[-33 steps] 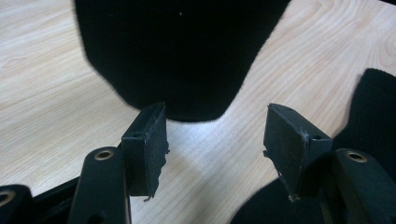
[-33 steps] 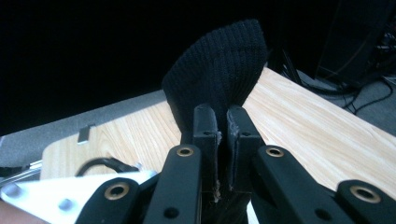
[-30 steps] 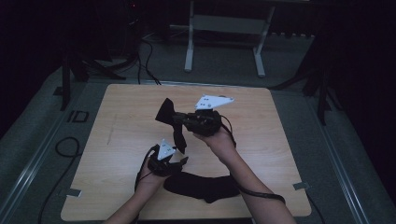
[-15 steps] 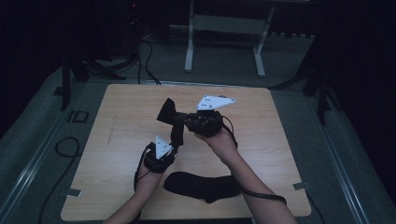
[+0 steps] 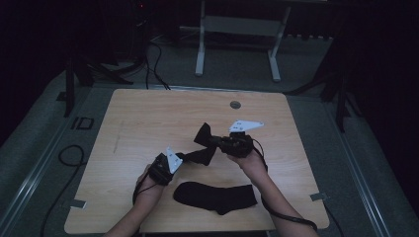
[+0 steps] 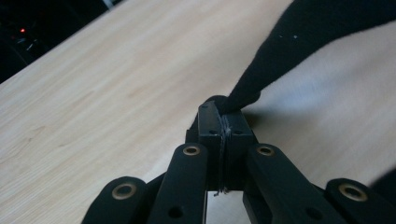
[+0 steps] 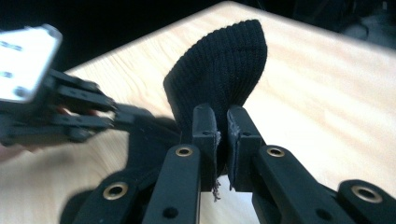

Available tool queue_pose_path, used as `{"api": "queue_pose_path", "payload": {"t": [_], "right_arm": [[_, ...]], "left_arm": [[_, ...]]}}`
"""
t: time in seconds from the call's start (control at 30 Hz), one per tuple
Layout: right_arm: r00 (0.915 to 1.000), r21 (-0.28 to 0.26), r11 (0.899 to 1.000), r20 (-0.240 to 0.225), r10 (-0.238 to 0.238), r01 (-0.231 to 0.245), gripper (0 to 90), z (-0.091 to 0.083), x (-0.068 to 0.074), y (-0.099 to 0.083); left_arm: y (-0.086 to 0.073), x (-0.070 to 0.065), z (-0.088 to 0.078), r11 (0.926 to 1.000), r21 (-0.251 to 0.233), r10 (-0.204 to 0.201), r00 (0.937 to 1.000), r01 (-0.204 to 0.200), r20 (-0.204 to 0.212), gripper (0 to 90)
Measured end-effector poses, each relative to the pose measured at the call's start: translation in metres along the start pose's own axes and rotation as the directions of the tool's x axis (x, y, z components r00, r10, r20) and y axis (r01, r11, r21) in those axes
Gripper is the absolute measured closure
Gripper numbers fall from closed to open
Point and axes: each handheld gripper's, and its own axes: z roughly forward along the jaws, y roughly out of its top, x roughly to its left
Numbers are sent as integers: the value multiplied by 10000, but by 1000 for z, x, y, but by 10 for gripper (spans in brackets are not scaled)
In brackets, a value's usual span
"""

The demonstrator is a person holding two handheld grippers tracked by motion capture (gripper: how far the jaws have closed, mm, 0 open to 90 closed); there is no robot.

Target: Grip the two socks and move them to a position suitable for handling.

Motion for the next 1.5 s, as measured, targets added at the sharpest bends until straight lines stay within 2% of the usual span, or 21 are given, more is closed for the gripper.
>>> {"api": "queue_pose_path", "payload": {"t": [0.1, 0.23, 0.3, 0.33, 0.4, 0.43, 0.5, 0.57, 0.67, 0.7, 0.8, 0.9, 1.0, 1.03, 1.1, 1.13, 1.23, 1.3, 1.47, 1.5], "right_arm": [[9996, 436, 9988, 182, 226, -234, 830, 2, -12, -24], [9970, 832, 9937, 260, 731, -751, 821, -2, -29, -52], [9954, 993, 9905, 194, 939, -953, 809, -4, -35, -64], [9947, 1137, 9883, 234, 996, -1017, 795, -6, -37, -69], [9941, 1380, 9845, 262, 1054, -1080, 766, -8, -42, -77], [9934, 1475, 9827, 386, 1079, -1125, 757, -9, -44, -80], [9909, 1563, 9790, 516, 1240, -1307, 722, -12, -49, -85], [9890, 1611, 9777, 826, 1226, -1346, 687, -16, -53, -87], [9845, 1476, 9765, 1025, 1425, -1568, 633, -25, -60, -90], [9830, 1440, 9762, 1098, 1470, -1621, 616, -28, -62, -90], [9759, 1383, 9754, 1596, 1488, -1713, 569, -40, -69, -89], [9697, 1347, 9734, 1852, 1591, -1855, 523, -54, -72, -89], [9695, 1360, 9758, 1998, 1422, -1712, 523, -67, -72, -89], [9683, 1297, 9772, 2075, 1391, -1682, 542, -71, -72, -88], [9677, 993, 9816, 2097, 1399, -1634, 638, -78, -71, -85], [9682, 906, 9826, 2072, 1404, -1619, 728, -79, -70, -83], [9712, 1114, 9856, 2156, 1011, -1273, 872, -72, -65, -78], [9750, 1237, 9857, 2042, 880, -1148, 897, -62, -63, -76], [9788, 1707, 9795, 1913, 735, -1069, 898, -32, -64, -77], [9789, 1835, 9775, 1928, 681, -1042, 898, -27, -65, -78]], "left_arm": [[-1, -9, 6, 9988, 311, 382, 9988, -391, 303, 889], [0, -16, 10, 9960, 590, 622, 9949, -670, 790, 888], [1, -19, 11, 9944, 743, 667, 9911, -756, 1155, 887], [1, -20, 12, 9934, 781, 741, 9904, -835, 1167, 886], [2, -23, 14, 9911, 940, 799, 9857, -945, 1486, 883], [2, -25, 14, 9907, 939, 844, 9856, -989, 1468, 883], [2, -26, 15, 9890, 995, 927, 9830, -1094, 1585, 869], [3, -25, 15, 9901, 996, 803, 9812, -989, 1755, 840], [4, -23, 11, 9923, 907, 647, 9778, -841, 1994, 768], [5, -22, 10, 9926, 895, 615, 9745, -824, 2157, 737], [5, -19, 5, 9942, 834, 471, 9722, -679, 2295, 708], [5, -15, 0, 9938, 844, 518, 9732, -723, 2241, 680], [5, -10, -4, 9954, 770, 396, 9763, -572, 2128, 670], [5, -8, -5, 9961, 715, 359, 9776, -517, 2073, 667], [6, -4, -6, 9975, 634, 177, 9800, -308, 1983, 675], [6, -2, -6, 9974, 662, 135, 9807, -269, 1952, 696], [6, 2, -2, 9979, 645, -148, 9786, 16, 2050, 811], [5, 4, 2, 9973, 724, -264, 9773, 114, 2101, 872], [3, 8, 15, 9948, 950, -558, 9749, 359, 2155, 874], [2, 8, 17, 9946, 993, -498, 9770, 296, 2073, 874]]}}
